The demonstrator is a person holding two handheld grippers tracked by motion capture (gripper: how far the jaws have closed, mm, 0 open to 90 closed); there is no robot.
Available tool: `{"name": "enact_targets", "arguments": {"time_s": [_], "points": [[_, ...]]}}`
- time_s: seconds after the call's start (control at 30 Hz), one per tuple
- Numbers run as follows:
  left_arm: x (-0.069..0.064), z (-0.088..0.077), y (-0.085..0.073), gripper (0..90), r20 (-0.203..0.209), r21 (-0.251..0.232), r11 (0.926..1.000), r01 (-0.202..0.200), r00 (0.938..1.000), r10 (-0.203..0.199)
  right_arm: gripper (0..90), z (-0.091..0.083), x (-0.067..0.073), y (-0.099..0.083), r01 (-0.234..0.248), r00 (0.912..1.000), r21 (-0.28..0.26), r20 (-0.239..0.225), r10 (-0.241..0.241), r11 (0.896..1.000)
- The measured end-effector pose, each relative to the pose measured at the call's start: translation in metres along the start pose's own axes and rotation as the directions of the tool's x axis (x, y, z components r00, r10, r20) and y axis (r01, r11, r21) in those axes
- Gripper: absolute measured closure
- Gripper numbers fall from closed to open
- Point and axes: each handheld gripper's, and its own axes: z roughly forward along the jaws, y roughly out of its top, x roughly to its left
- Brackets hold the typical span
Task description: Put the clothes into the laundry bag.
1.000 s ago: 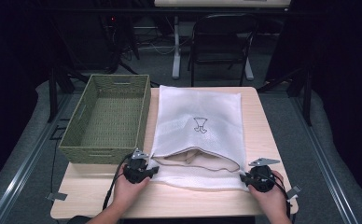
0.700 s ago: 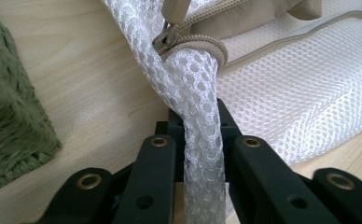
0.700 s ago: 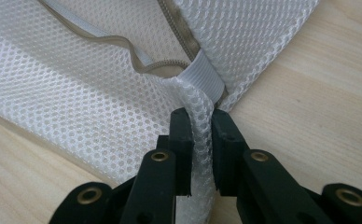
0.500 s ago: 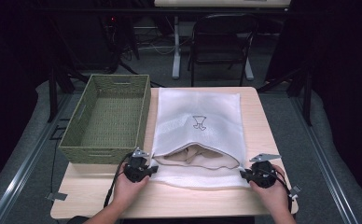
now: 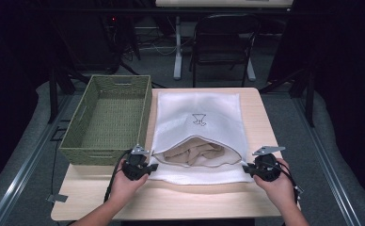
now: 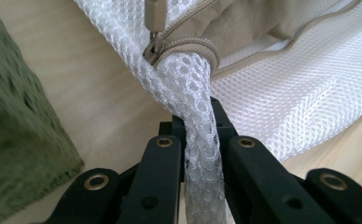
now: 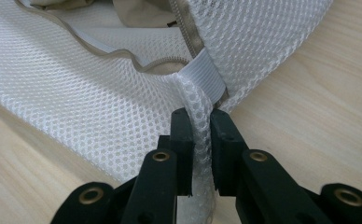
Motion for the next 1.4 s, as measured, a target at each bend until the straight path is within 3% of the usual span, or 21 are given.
{"name": "enact_targets", "arguments": {"time_s": [0.07, 0.17, 0.23, 0.43, 0.67, 0.87, 1.03, 1.17, 1.4], "points": [[-0.003, -0.006, 0.01, 86.2, 0.001, -0.004, 0.9999, -0.012, 0.9999, 0.012, 81.3, -0.003, 0.0, 0.005, 0.023, 0.9997, 0.0, 0.012, -0.023, 1.0], [-0.003, -0.011, 0.019, 86.2, 0.023, 0.003, 1.0, 0.006, 0.9997, -0.006, 81.5, -0.007, -0.002, 0.011, 0.04, 0.9992, -0.009, -0.001, -0.04, 0.999], [-0.002, -0.012, 0.023, 86.3, 0.034, 0.01, 0.9996, 0.027, 0.999, -0.027, 81.6, -0.01, -0.004, 0.016, 0.042, 0.9991, -0.01, -0.009, -0.042, 0.999], [-0.002, -0.016, 0.032, 86.2, 0.022, 0.028, 0.9996, 0.01, 0.9997, -0.011, 81.6, -0.019, -0.009, 0.034, 0.062, 0.9975, 0.016, -0.035, -0.061, 0.998], [0.001, -0.025, 0.05, 86.2, 0.038, 0.046, 0.9982, 0.037, 0.9985, -0.038, 81.6, -0.024, -0.011, 0.049, 0.06, 0.9967, 0.036, -0.057, -0.058, 0.998], [0.002, -0.029, 0.061, 86.0, 0.041, 0.077, 0.9967, 0.026, 0.9987, -0.029, 81.6, -0.029, -0.011, 0.059, 0.064, 0.9959, 0.045, -0.067, -0.061, 0.997], [0.002, -0.033, 0.073, 86.0, 0.034, 0.12, 0.9928, -0.005, 0.9994, 0.001, 81.5, -0.038, -0.011, 0.072, 0.094, 0.9931, 0.073, -0.078, -0.088, 0.993], [0.001, -0.037, 0.08, 86.0, 0.038, 0.128, 0.9917, -0.007, 0.9993, 0.002, 81.6, -0.043, -0.011, 0.079, 0.116, 0.9913, 0.086, -0.072, -0.11, 0.99], [0.0, -0.046, 0.098, 86.0, 0.023, 0.133, 0.9907, -0.03, 0.9994, 0.028, 81.5, -0.053, -0.015, 0.094, 0.107, 0.9928, 0.093, -0.063, -0.102, 0.99]]}}
